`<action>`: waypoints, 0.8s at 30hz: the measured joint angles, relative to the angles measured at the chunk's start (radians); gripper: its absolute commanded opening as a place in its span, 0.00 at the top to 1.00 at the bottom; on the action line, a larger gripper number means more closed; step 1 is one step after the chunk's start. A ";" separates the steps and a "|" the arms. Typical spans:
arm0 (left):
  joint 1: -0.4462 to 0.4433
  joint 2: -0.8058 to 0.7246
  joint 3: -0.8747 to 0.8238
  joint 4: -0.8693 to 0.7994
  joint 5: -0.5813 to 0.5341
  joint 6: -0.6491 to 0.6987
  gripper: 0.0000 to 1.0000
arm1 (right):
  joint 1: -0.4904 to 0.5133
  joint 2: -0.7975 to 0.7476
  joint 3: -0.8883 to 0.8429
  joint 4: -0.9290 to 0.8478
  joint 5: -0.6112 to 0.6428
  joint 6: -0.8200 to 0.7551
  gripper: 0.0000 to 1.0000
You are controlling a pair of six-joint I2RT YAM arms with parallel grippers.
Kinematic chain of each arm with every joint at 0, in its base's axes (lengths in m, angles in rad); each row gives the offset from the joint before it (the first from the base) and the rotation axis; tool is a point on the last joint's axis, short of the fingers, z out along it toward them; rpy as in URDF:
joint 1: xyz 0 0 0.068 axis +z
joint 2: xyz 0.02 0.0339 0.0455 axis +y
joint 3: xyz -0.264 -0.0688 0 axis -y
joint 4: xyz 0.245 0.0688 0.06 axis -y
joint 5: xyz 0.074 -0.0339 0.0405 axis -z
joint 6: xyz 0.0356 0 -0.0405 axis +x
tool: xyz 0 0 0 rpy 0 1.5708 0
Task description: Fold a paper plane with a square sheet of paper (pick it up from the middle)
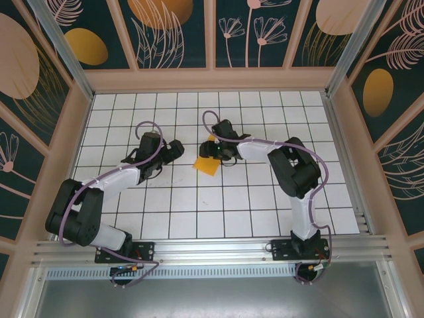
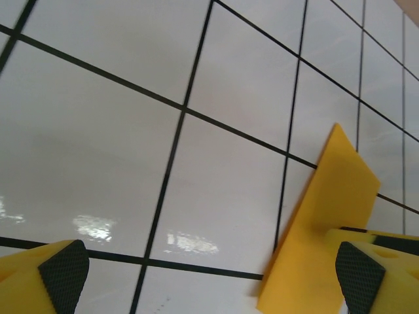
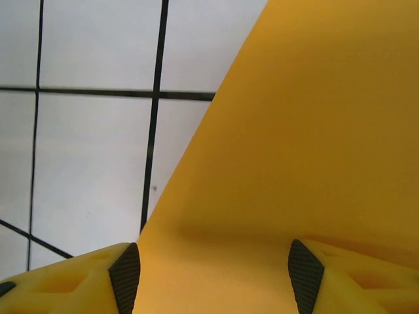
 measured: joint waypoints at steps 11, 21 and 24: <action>0.000 0.024 0.000 0.084 0.181 0.018 0.15 | -0.052 -0.093 -0.113 -0.064 -0.100 -0.325 0.37; -0.087 0.102 0.034 0.107 0.284 0.034 0.38 | -0.108 -0.405 -0.343 -0.008 -0.093 -0.131 0.24; -0.138 0.155 0.084 0.116 0.310 0.037 0.46 | -0.108 -0.549 -0.460 0.033 -0.065 0.009 0.23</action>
